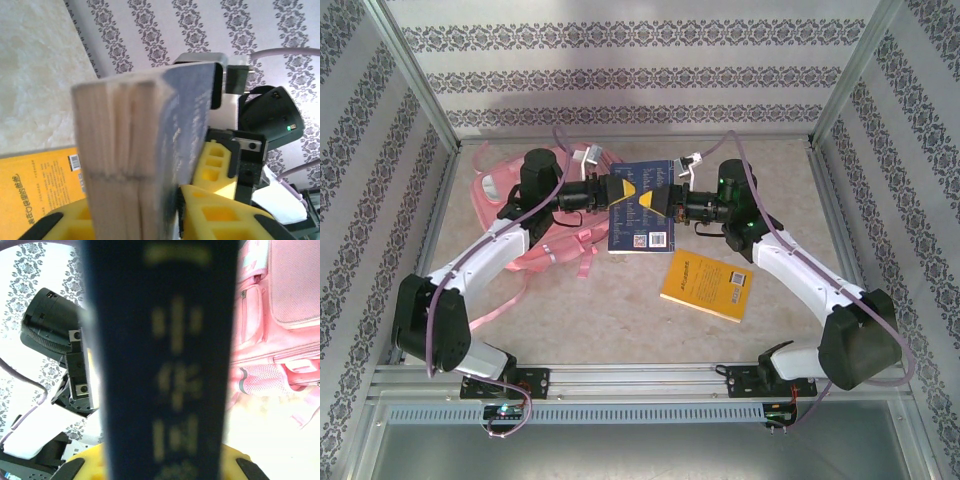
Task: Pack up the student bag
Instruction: Pass the book.
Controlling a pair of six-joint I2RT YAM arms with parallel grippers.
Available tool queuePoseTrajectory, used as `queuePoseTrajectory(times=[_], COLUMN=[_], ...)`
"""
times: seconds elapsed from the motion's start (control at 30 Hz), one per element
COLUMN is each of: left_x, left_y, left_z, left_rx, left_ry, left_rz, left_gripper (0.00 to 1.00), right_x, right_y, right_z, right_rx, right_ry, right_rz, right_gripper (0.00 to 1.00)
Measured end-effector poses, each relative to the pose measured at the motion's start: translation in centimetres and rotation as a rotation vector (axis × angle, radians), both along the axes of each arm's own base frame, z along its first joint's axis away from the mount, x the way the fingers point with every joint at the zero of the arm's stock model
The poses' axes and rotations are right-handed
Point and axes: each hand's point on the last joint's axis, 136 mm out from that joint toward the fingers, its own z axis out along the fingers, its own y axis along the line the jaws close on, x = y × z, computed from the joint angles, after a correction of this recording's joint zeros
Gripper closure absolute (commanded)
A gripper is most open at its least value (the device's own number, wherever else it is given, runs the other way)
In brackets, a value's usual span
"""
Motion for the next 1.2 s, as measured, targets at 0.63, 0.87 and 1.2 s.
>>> queuePoseTrajectory(times=[0.63,0.87,1.2], left_x=[0.7,2.6,3.4], left_y=[1.6,3.7,3.3], left_z=[2.0,4.3,4.5], left_rx=[-0.042,-0.124,-0.183], left_ry=[-0.011,-0.010,0.011], left_rz=[0.165,0.399,0.507], left_gripper=[1.00,1.00,1.00], right_x=[1.1,0.2,0.0], right_y=[-4.6,-3.7,-2.1], right_z=[-1.1,-3.0,2.4], right_rx=[-0.072,0.016,0.214], right_ry=[-0.038,0.002,-0.109], right_rz=[-0.313,-0.359,-0.391], right_gripper=[0.02,0.02,0.14])
